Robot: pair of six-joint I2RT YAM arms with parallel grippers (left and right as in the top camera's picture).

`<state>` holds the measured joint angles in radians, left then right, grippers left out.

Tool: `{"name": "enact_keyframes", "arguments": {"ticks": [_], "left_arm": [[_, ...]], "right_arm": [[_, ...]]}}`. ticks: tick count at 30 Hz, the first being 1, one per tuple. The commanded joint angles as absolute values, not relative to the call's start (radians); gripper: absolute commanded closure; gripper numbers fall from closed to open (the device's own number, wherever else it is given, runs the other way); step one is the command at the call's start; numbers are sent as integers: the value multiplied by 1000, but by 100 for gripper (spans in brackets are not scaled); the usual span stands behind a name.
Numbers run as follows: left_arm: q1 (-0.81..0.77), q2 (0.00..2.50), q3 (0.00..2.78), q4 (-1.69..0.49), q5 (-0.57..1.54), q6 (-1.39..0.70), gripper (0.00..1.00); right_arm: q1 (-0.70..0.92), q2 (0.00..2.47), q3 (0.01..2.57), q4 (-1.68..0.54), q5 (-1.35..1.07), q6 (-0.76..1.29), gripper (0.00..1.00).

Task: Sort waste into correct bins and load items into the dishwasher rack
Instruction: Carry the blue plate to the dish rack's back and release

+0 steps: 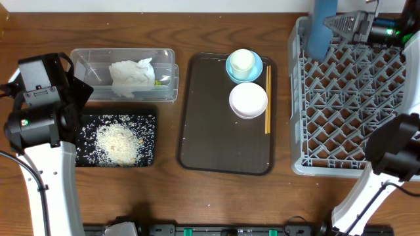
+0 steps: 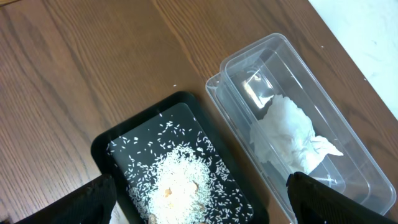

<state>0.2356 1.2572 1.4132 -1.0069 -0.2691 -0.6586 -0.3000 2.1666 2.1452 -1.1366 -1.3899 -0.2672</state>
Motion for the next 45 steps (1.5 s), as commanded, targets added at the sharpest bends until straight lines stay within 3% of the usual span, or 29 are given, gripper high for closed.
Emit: {"name": "enact_keyframes", "arguments": {"ticks": [1, 10, 17, 21, 23, 28, 31, 38, 45], "left_arm": [[241, 1261, 1410, -1010, -289, -671, 10], [241, 1261, 1410, -1009, -289, -671, 10], [241, 1261, 1410, -1010, -289, -671, 10], [241, 1261, 1410, -1009, -289, -671, 10], [241, 1261, 1410, -1009, -289, -671, 10], [241, 1261, 1410, -1010, -289, -671, 10], [241, 1261, 1410, -1010, -289, -671, 10], [241, 1261, 1410, -1009, -289, -671, 10], [241, 1261, 1410, -1010, -289, -671, 10]], "right_arm": [[-308, 2180, 2104, -1108, -1559, -323, 99], [-305, 2195, 2030, -1098, -1538, -307, 99], [-308, 2189, 1999, -1122, -1129, -142, 99], [-318, 2163, 2001, -1121, -1061, -110, 98], [-326, 2139, 2002, -1117, -1030, -86, 92], [-343, 2061, 2002, -1103, -820, 23, 60], [-351, 2004, 2002, -1104, -672, 76, 50], [-352, 1860, 2002, -1122, -418, 144, 47], [-332, 1802, 2001, -1117, -359, 168, 43]]}}
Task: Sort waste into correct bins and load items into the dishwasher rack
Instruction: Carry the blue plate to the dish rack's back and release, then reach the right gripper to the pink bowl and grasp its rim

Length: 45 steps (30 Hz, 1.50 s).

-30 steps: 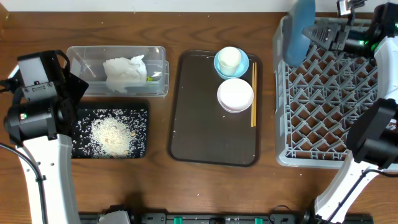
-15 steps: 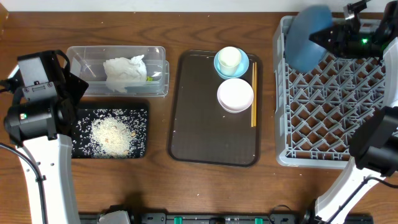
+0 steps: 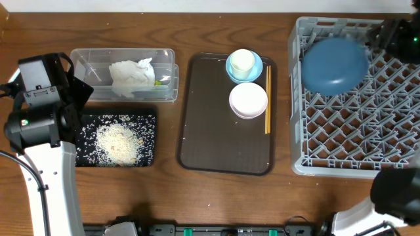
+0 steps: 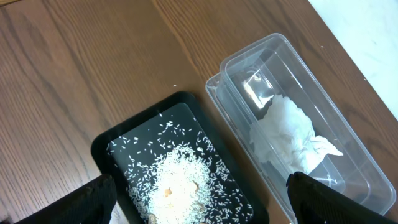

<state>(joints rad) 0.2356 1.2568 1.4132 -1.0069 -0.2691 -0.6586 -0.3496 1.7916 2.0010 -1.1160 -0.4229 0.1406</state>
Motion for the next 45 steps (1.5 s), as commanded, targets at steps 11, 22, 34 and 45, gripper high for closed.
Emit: {"name": "enact_keyframes", "arguments": {"ticks": [11, 22, 34, 45], "left_arm": [[241, 1261, 1410, -1010, -289, -671, 10], [241, 1261, 1410, -1010, -289, -671, 10], [241, 1261, 1410, -1010, -289, -671, 10], [241, 1261, 1410, -1010, -289, -671, 9]], "right_arm": [[-215, 1946, 2001, -1150, -252, 175, 43], [117, 1964, 2001, -1238, -303, 3, 39], [503, 2185, 2000, -1238, -25, 101, 34], [624, 2350, 2000, -1290, 64, 165, 46]]}}
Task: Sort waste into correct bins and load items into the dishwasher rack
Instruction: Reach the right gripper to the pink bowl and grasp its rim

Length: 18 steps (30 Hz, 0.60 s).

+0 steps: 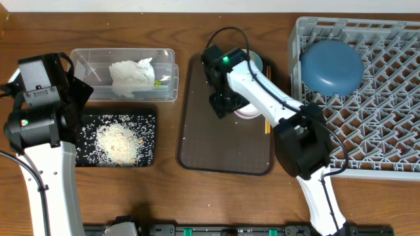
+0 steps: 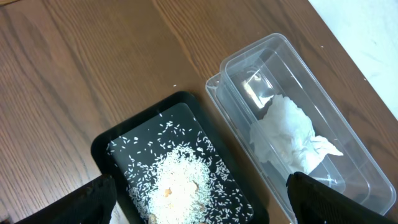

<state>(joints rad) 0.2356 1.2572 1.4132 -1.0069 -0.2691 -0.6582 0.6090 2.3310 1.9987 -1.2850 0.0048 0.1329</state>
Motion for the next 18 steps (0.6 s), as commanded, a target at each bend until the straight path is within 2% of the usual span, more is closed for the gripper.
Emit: {"name": "enact_keyframes", "arguments": {"ticks": [1, 4, 8, 18], "left_arm": [[241, 1261, 1410, -1009, -289, -671, 10], [241, 1261, 1410, -1010, -289, -671, 10], [241, 1261, 1410, -1009, -289, -671, 9], [241, 1261, 1410, -1010, -289, -671, 10]], "right_arm": [[628, 2353, 2000, -1291, 64, 169, 53], [631, 2349, 2001, -1291, 64, 172, 80], [629, 2329, 2001, -1295, 62, 186, 98], [612, 2106, 2004, -1325, 11, 161, 99]]}}
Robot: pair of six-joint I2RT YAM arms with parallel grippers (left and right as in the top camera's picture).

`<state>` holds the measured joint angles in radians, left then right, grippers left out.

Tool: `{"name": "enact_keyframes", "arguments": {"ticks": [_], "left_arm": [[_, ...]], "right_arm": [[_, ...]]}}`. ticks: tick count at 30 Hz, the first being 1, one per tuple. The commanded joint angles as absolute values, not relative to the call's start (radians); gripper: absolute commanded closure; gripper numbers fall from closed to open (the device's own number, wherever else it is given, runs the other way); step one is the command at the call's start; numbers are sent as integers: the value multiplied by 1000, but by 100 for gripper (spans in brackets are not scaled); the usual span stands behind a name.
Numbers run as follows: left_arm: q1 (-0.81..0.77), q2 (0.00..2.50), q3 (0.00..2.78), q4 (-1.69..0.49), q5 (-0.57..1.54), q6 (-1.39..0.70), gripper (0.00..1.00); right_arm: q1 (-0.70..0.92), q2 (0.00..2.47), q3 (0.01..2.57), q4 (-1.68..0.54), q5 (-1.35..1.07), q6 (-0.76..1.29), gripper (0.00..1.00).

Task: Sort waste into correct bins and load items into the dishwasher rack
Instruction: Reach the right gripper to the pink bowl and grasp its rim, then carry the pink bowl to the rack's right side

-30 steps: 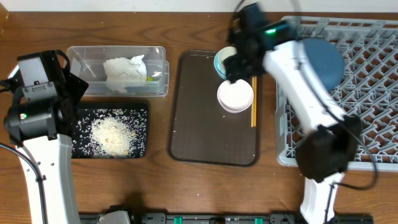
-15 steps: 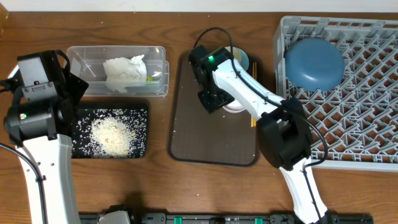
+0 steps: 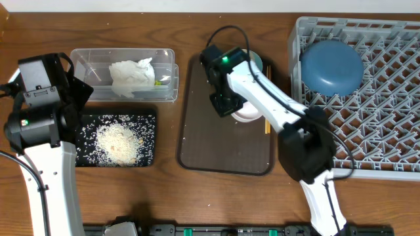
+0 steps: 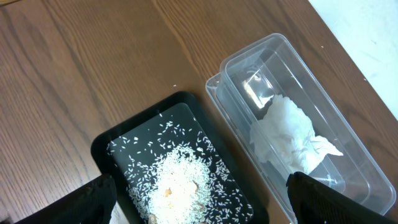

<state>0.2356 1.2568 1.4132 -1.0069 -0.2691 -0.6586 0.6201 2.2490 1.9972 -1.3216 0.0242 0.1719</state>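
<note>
My right gripper (image 3: 224, 103) hangs low over the brown tray (image 3: 210, 144), at the left rim of the white bowl (image 3: 251, 113); the wrist hides its jaws. The arm covers most of the cup and blue saucer (image 3: 257, 60). Chopsticks (image 3: 267, 123) lie along the tray's right side. A blue bowl (image 3: 331, 65) rests upside down in the grey dishwasher rack (image 3: 367, 131). My left gripper (image 4: 199, 211) stands open above the black tray (image 4: 106, 146) of rice (image 4: 177, 180), holding nothing.
A clear plastic bin (image 3: 85, 65) with crumpled white tissue (image 3: 131, 75) sits behind the black tray at the left. The rack fills the table's right side. Bare wooden table (image 3: 164, 196) runs along the front.
The right arm's elbow has shifted slightly; its gripper stays at the white bowl's left rim. The left arm and everything else are where they were.
My right gripper first held the blue bowl on edge at the rack's far left corner. Then the bowl lay upside down in the rack, and the gripper was off at the far right. After that the gripper was over the brown tray at the white bowl, where it remains.
</note>
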Motion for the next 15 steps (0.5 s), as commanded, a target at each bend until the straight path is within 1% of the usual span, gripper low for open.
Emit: {"name": "enact_keyframes", "arguments": {"ticks": [1, 5, 8, 10, 15], "left_arm": [[241, 1261, 1410, -1009, -289, -671, 10], [241, 1261, 1410, -1010, -289, -671, 10], [241, 1261, 1410, -1010, -289, -671, 10], [241, 1261, 1410, -1009, -289, -671, 10], [241, 1261, 1410, -1010, -289, -671, 10]], "right_arm": [[596, 2064, 2004, -1324, 15, 154, 99], [472, 1887, 2004, -1308, 57, 155, 99], [314, 1773, 2004, -1279, 30, 155, 99], [193, 1723, 2004, -1257, -25, 141, 99], [-131, 1694, 2001, -1198, -300, 5, 99]]}}
